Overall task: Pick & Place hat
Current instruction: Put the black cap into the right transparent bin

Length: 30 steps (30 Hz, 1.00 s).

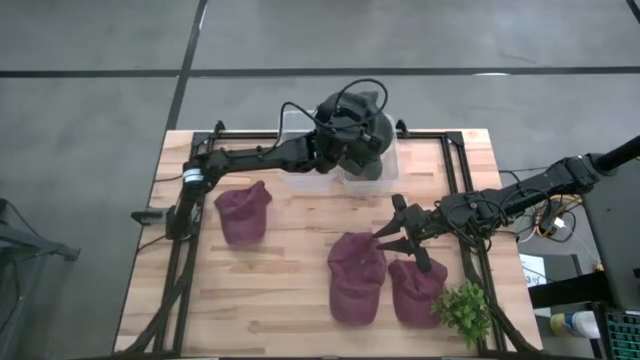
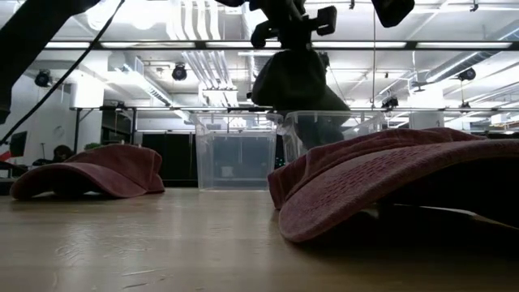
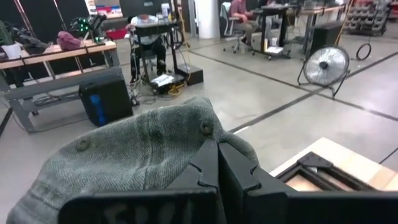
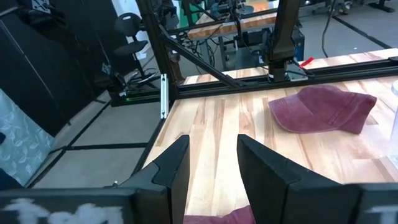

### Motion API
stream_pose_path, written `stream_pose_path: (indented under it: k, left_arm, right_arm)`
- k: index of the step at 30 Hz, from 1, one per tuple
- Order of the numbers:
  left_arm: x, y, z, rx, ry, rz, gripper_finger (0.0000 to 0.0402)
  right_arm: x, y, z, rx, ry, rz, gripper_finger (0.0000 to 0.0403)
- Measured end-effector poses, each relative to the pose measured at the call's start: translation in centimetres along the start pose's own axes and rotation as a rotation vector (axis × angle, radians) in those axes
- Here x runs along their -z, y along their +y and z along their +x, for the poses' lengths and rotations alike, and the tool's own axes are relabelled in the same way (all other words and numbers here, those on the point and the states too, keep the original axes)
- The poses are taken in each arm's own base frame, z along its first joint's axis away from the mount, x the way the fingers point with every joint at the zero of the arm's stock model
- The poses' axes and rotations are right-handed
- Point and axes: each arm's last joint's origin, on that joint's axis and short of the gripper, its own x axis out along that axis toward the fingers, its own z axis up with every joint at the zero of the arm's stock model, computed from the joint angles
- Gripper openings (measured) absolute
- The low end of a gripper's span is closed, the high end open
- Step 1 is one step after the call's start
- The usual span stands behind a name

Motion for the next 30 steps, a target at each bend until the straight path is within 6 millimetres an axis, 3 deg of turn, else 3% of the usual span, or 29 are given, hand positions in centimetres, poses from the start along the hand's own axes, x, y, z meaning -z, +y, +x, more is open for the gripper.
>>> stream_pose_path:
  k: [6, 14, 21, 30]
  left_arm:
    - [0.2, 0.0, 0.1, 0.027, 0.017, 0.005, 0.0]
    - [0.1, -0.3, 0.2, 0.203, 0.025, -0.006, 0.0]
    - [0.1, -0.1, 0.5, 0.211, 0.027, -0.007, 0.0001]
    - [0.1, -0.2, 0.6, 0.356, 0.041, -0.009, 0.0003]
  right_arm:
    - [-0.1, 0.0, -0.1, 0.01, -0.01, -0.003, 0.013]
    - [-1.2, 0.0, -1.4, 0.066, -0.088, -0.012, 0.013]
    - [-1.7, 0.1, -2.2, 0.066, -0.12, -0.013, 0.013]
    - [-1.9, -1.0, -3.2, 0.455, -0.185, -0.085, 0.0121]
